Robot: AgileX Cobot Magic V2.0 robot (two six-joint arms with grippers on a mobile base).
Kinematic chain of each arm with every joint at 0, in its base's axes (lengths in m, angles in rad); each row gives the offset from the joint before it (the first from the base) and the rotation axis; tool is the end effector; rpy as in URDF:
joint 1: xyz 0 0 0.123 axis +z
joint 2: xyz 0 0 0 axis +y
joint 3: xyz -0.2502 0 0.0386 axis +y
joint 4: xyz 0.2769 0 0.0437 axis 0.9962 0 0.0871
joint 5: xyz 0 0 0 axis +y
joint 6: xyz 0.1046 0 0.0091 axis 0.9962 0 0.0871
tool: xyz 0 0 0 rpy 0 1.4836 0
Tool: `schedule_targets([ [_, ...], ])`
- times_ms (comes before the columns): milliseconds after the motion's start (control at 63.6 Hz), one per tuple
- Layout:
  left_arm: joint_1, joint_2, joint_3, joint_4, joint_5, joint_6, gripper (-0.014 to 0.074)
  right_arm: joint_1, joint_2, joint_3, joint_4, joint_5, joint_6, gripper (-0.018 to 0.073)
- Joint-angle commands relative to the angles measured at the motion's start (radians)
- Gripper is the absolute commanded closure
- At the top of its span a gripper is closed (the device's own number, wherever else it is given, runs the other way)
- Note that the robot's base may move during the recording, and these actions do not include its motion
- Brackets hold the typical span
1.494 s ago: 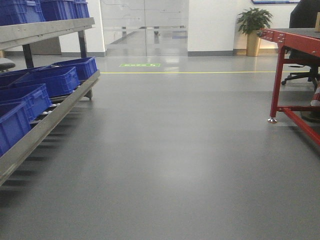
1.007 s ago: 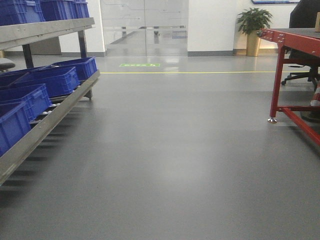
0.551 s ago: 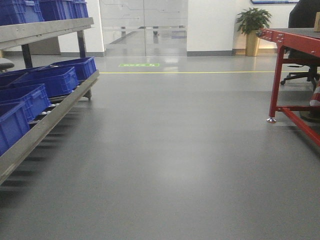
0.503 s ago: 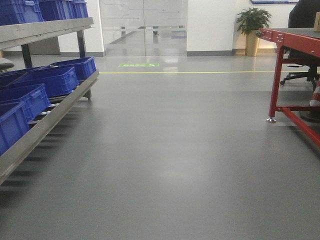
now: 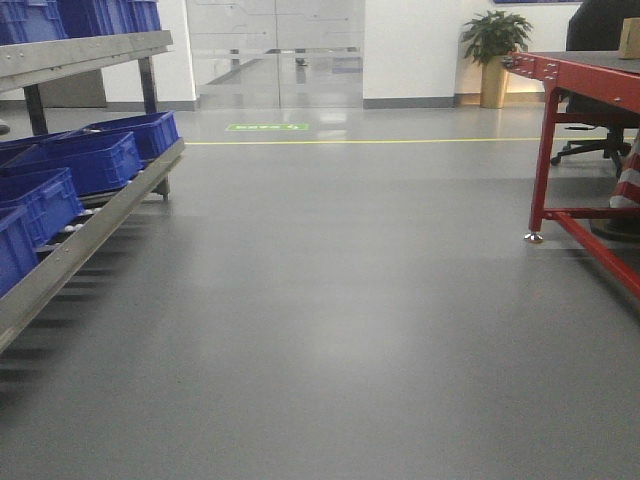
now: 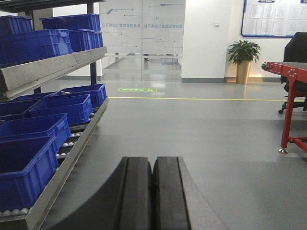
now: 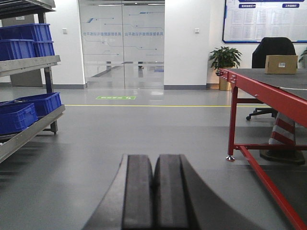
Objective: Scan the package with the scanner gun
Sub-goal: 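Drive the base across the floor to the red-framed table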
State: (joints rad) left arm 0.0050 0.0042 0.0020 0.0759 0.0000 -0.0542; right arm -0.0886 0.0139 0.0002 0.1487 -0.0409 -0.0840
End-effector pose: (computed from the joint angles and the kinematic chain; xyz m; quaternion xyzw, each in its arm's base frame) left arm 0.1318 0.0007 0.2131 0.0057 0.6779 0.0098 0.7351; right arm 0.1316 -0.0123 0.2167 0.0532 0.6637 -0.0110 0.7460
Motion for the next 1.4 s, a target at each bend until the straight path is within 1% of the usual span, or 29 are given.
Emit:
schedule_targets([
  [0,0.000,-0.004,-0.002,-0.004,-0.023,-0.001,0.0707,0.001,-0.005,0.000,0.000,-0.029,-0.005,0.0727],
  [1384,0.000,-0.004,-0.002,-0.004,-0.023,-0.001,0.0707,0.001,-0.005,0.000,0.000,-0.029,-0.005,0.0727],
])
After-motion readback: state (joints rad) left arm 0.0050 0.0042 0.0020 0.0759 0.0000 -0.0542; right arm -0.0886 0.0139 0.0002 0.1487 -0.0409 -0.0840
